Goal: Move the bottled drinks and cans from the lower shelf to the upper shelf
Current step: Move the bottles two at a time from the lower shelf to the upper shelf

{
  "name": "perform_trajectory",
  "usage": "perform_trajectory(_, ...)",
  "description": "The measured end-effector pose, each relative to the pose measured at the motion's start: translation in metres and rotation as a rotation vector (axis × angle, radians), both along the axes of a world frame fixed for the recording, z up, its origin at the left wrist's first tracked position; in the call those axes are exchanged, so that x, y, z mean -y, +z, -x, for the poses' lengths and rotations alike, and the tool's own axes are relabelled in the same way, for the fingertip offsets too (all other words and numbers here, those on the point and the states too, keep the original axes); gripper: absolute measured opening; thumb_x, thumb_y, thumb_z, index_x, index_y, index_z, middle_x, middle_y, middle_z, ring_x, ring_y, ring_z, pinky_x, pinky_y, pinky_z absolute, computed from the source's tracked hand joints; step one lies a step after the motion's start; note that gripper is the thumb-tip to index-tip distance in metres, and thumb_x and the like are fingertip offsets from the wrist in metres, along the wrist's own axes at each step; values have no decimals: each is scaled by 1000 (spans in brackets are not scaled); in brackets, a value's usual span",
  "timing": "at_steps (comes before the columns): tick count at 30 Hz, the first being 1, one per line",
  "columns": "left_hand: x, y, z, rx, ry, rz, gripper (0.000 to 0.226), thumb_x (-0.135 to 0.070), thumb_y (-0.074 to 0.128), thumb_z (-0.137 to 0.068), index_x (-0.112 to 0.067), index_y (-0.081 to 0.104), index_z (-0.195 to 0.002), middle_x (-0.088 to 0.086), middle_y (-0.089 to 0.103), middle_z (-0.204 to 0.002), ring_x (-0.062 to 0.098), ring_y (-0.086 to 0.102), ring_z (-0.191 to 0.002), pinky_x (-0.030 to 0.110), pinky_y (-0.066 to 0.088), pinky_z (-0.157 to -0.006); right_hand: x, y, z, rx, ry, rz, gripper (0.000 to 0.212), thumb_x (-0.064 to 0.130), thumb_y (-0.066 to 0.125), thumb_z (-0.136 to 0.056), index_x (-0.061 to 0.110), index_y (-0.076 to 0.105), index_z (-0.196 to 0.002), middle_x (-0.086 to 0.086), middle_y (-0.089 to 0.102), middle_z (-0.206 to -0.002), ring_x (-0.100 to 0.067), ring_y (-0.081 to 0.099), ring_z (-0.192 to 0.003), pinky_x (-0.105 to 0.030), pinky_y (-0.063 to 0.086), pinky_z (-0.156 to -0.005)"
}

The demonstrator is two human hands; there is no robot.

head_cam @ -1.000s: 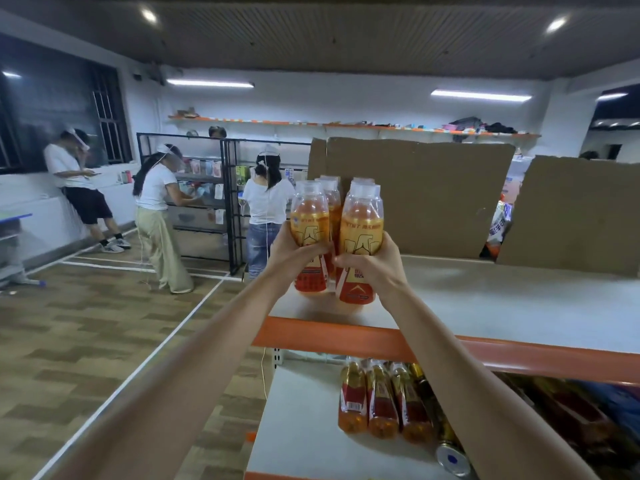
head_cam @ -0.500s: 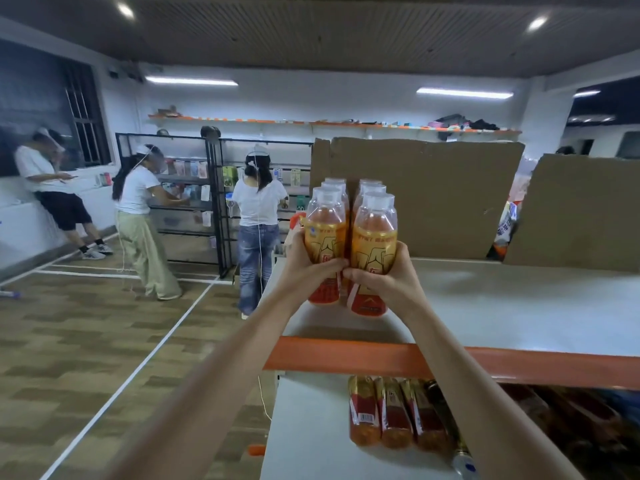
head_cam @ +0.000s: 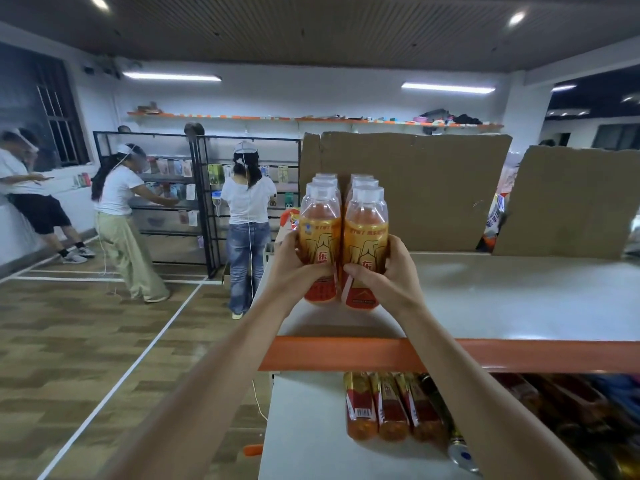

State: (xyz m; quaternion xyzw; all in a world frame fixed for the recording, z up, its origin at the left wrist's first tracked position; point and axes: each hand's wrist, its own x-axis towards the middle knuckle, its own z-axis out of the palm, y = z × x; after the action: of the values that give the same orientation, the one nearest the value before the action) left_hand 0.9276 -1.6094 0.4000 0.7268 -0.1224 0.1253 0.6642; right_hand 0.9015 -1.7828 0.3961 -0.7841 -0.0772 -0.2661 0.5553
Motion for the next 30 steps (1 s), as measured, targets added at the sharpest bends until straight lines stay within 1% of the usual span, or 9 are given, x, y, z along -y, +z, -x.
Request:
perform_trajectory(4, 1, 2, 1, -9, 11, 4, 61, 0, 80, -67, -13, 53, -120, 6, 64, -109, 12, 65, -96, 23, 55, -72, -2, 1, -3, 19, -39, 50, 66, 49, 81, -58, 26, 56, -115, 0, 61, -115, -17, 61, -107, -42, 55, -91)
perform_trajectory(8, 3, 4, 2, -4, 26, -14, 59, 3, 79, -68, -12, 53, -119, 4, 63, -108, 1, 63, -89, 11, 50, -60, -1, 0, -7, 48, -72, 95, 62, 28, 85, -73, 16, 57, -126, 0, 54, -116, -12, 53, -107, -26, 47, -90)
perform_trajectory(10, 3, 4, 2, -3, 30, -14, 60, 2, 78, -69, -12, 52, -121, 4, 63, -109, 3, 63, -92, 13, 49, -63, -1, 0, -8, 53, -80, 103, 61, 26, 84, -74, 16, 56, -127, 1, 51, -116, -9, 50, -105, -20, 41, -87)
perform_trajectory(14, 4, 2, -2, -1, 31, 2, 64, 1, 78, -67, -13, 50, -123, 4, 67, -107, 13, 67, -97, 24, 53, -74, -1, -1, -12, 54, -75, 107, 63, 25, 83, -76, 15, 52, -130, 2, 47, -116, -8, 47, -105, -19, 40, -89)
perform_trajectory(18, 6, 1, -5, 35, 9, -8, 63, 4, 75, -72, -13, 47, -125, 3, 67, -109, 7, 68, -94, 18, 54, -70, 0, -3, -15, 65, -56, 113, 67, 20, 83, -76, 12, 49, -134, -2, 47, -120, 3, 38, -99, 3, 31, -79)
perform_trajectory(21, 7, -2, -8, 31, 6, -30, 66, -4, 75, -70, -17, 45, -127, 6, 64, -114, 12, 66, -103, 30, 57, -84, 2, -5, -17, 55, -37, 93, 69, 20, 82, -77, 13, 47, -136, -1, 46, -121, 0, 38, -105, -8, 33, -87)
perform_trajectory(23, 6, -2, -8, 24, 17, -52, 72, -16, 76, -63, -22, 43, -127, 7, 59, -119, 16, 62, -110, 40, 55, -92, 3, -6, -18, 61, -28, 89, 70, 20, 82, -77, 14, 46, -137, 3, 44, -119, -2, 39, -108, -7, 35, -86)
perform_trajectory(25, 7, -3, -8, 7, 21, -65, 77, -24, 74, -59, -27, 40, -128, 8, 54, -124, 17, 59, -114, 42, 53, -94, 4, -6, -18, 61, -15, 78, 70, 21, 82, -78, 15, 46, -137, 5, 43, -116, -3, 40, -108, -6, 35, -85)
perform_trajectory(30, 8, -5, -9, -10, 33, -74, 82, -29, 74, -57, -36, 35, -129, 6, 48, -127, 20, 53, -120, 48, 50, -99, -1, -3, -15, 52, -4, 56, 69, 29, 84, -72, 16, 51, -131, 0, 51, -118, -13, 51, -113, -34, 49, -99)
